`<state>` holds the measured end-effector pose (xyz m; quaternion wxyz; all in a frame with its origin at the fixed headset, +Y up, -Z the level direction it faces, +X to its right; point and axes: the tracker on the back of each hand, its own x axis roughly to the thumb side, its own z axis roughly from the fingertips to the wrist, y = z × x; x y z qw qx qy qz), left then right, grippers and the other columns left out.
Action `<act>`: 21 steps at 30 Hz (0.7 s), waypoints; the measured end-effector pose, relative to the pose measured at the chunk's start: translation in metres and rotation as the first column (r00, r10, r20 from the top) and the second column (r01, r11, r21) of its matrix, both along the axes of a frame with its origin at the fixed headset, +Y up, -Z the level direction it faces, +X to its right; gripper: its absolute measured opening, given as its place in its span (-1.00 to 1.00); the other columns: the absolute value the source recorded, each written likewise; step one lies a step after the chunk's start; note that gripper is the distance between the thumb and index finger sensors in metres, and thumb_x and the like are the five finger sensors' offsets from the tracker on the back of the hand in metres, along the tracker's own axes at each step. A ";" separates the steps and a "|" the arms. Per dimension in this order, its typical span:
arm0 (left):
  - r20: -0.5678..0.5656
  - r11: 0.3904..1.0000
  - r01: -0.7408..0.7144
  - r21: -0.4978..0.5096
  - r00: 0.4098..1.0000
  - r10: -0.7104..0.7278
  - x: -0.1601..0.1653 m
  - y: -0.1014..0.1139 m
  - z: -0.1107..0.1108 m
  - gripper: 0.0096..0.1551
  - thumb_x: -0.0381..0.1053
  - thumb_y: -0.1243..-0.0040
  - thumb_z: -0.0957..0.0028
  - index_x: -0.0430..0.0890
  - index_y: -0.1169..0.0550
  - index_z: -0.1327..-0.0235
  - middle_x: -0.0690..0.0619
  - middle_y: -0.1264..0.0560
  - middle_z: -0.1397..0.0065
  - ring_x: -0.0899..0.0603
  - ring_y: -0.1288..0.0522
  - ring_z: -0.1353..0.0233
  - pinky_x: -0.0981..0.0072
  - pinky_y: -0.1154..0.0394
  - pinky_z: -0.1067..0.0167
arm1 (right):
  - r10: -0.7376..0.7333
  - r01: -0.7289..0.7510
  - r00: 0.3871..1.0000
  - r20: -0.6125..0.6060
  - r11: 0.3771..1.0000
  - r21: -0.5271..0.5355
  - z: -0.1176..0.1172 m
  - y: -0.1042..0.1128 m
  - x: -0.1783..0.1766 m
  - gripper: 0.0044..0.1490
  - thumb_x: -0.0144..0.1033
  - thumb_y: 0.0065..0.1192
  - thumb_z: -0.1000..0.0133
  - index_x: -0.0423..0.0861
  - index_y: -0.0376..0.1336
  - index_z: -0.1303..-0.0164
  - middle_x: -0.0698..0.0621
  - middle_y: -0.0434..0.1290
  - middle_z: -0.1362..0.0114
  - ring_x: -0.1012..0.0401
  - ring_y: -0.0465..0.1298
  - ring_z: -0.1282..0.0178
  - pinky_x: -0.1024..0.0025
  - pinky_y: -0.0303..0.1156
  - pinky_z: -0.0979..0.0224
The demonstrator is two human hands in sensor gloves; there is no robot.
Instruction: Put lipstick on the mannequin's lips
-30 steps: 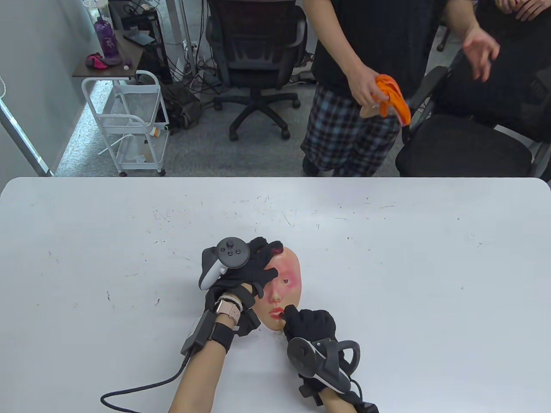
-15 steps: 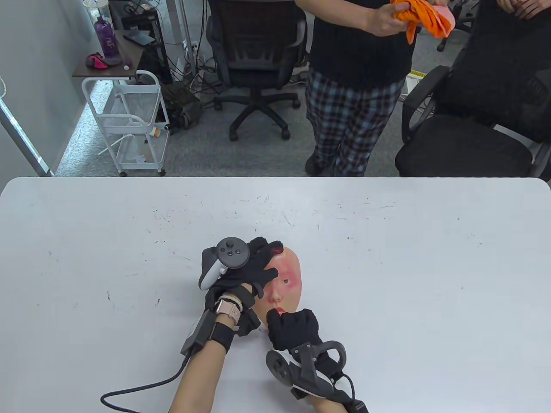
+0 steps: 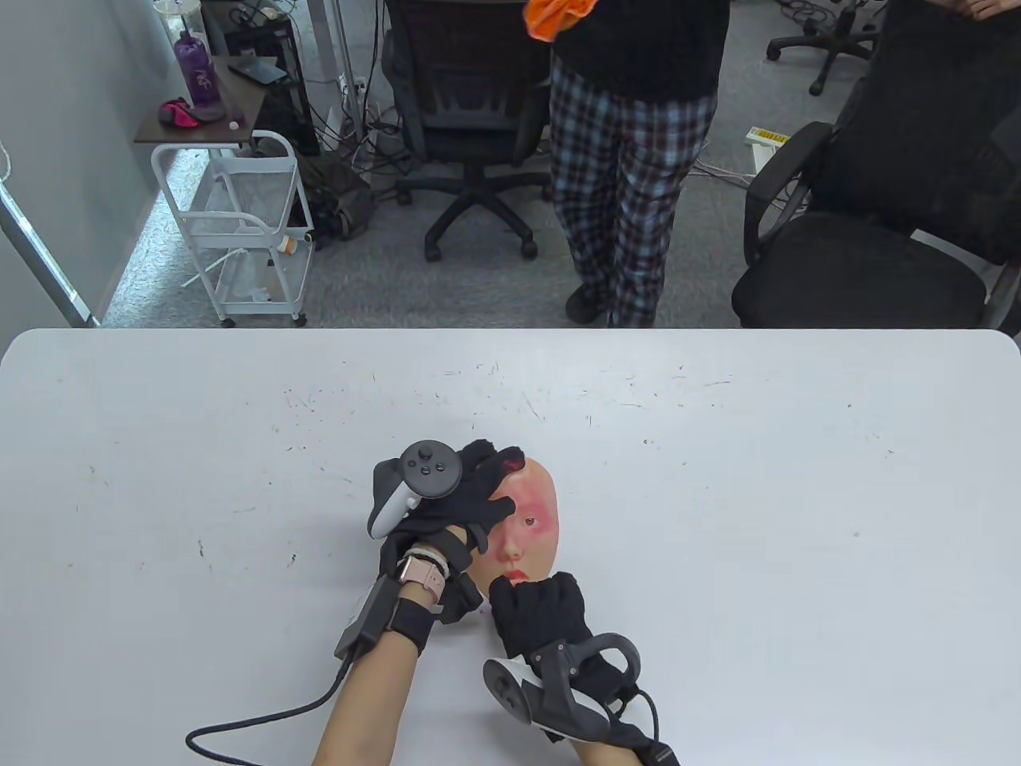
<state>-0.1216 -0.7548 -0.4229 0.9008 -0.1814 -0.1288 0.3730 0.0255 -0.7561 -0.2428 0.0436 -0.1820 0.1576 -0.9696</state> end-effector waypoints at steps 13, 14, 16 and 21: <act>-0.001 1.000 -0.002 -0.002 1.000 0.002 0.000 0.000 0.000 -0.18 0.12 -0.18 -0.12 0.46 -0.14 -0.63 0.19 0.22 -0.76 -0.14 0.27 -0.72 -0.23 0.14 -0.58 | -0.041 0.041 0.999 0.008 0.999 0.004 0.000 0.001 0.008 -0.42 -0.15 0.21 -0.01 0.00 0.36 -0.25 -0.06 0.52 -0.05 0.08 0.51 -0.03 -0.12 0.31 -0.44; -0.001 1.000 -0.003 -0.001 1.000 0.003 0.000 0.000 0.000 -0.18 0.11 -0.18 -0.12 0.46 -0.13 -0.63 0.19 0.22 -0.76 -0.14 0.27 -0.72 -0.22 0.14 -0.58 | -0.042 0.042 0.999 0.011 0.999 0.007 0.000 0.001 0.008 -0.42 -0.15 0.21 -0.01 0.00 0.36 -0.25 -0.06 0.53 -0.05 0.09 0.51 -0.03 -0.11 0.32 -0.44; -0.002 1.000 -0.003 -0.002 1.000 0.003 0.000 0.000 0.000 -0.18 0.11 -0.18 -0.12 0.46 -0.13 -0.63 0.19 0.22 -0.76 -0.14 0.27 -0.72 -0.23 0.14 -0.58 | -0.062 0.062 0.998 0.015 0.998 -0.003 0.000 0.001 0.012 -0.42 -0.15 0.21 -0.01 0.00 0.36 -0.25 -0.06 0.53 -0.04 0.08 0.51 -0.03 -0.12 0.32 -0.44; -0.001 1.000 0.003 -0.001 1.000 -0.003 0.000 0.000 0.000 -0.18 0.12 -0.17 -0.12 0.46 -0.13 -0.63 0.19 0.22 -0.76 -0.14 0.27 -0.72 -0.23 0.14 -0.58 | -0.092 0.092 0.994 0.066 0.996 -0.003 -0.003 0.002 0.024 -0.42 -0.15 0.22 -0.01 -0.01 0.36 -0.25 -0.07 0.53 -0.04 0.08 0.51 -0.02 -0.12 0.32 -0.44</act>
